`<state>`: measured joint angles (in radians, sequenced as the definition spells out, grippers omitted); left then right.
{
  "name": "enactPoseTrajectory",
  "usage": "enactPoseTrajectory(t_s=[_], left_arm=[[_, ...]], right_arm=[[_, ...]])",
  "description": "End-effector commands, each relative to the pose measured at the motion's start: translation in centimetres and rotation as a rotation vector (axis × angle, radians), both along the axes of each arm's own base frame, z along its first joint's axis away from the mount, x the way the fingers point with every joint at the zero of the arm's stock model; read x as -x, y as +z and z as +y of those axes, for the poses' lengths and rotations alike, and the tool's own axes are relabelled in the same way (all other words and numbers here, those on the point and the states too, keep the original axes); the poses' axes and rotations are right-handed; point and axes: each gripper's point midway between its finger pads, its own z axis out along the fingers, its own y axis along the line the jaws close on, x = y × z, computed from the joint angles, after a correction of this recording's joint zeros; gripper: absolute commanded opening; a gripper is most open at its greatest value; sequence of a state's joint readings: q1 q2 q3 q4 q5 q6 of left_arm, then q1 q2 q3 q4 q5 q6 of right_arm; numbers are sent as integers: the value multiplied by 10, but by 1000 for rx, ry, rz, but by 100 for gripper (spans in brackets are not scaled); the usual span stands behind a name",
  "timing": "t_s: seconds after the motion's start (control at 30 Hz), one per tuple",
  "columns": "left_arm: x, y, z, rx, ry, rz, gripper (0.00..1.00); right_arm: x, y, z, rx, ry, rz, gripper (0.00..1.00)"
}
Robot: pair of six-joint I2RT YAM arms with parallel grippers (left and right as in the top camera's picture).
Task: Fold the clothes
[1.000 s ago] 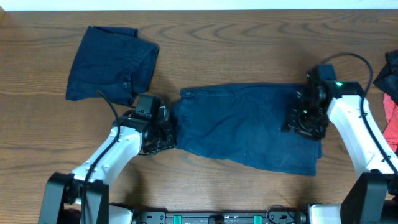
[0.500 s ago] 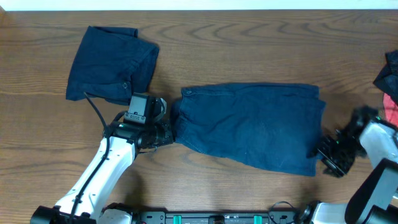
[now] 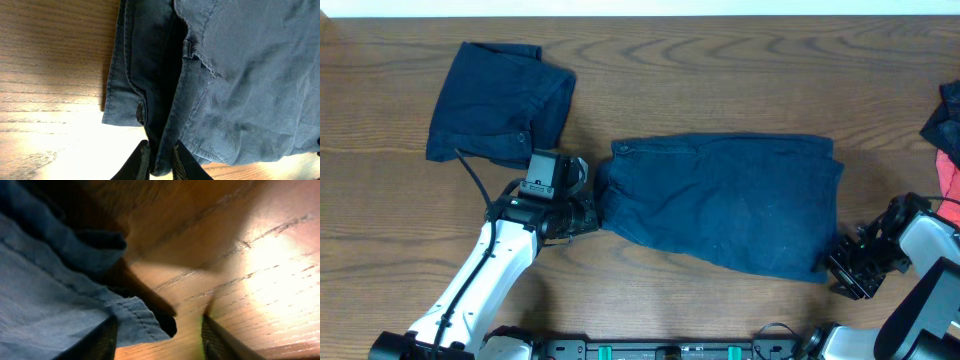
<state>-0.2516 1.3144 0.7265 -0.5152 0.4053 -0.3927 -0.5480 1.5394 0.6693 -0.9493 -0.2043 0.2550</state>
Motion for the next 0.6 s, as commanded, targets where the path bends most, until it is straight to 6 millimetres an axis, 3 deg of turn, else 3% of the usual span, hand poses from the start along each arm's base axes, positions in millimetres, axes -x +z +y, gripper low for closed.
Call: enactPoseTrajectory(t_s=[0.0, 0.1, 0.2, 0.4, 0.57], left_arm=[[-8, 11, -3, 11, -4, -35, 17], [-8, 11, -3, 11, -4, -35, 17], [-8, 11, -3, 11, -4, -35, 17], [-7, 14, -5, 22, -10, -36, 15], [-9, 39, -5, 16, -59, -102, 12]], right_arm=[[2, -11, 12, -60, -16, -30, 33], [-1, -9, 10, -59, -15, -40, 12], [-2, -5, 9, -59, -7, -45, 3], [-21, 20, -3, -10, 6, -128, 1], [-46, 74, -18, 59, 5, -258, 1]])
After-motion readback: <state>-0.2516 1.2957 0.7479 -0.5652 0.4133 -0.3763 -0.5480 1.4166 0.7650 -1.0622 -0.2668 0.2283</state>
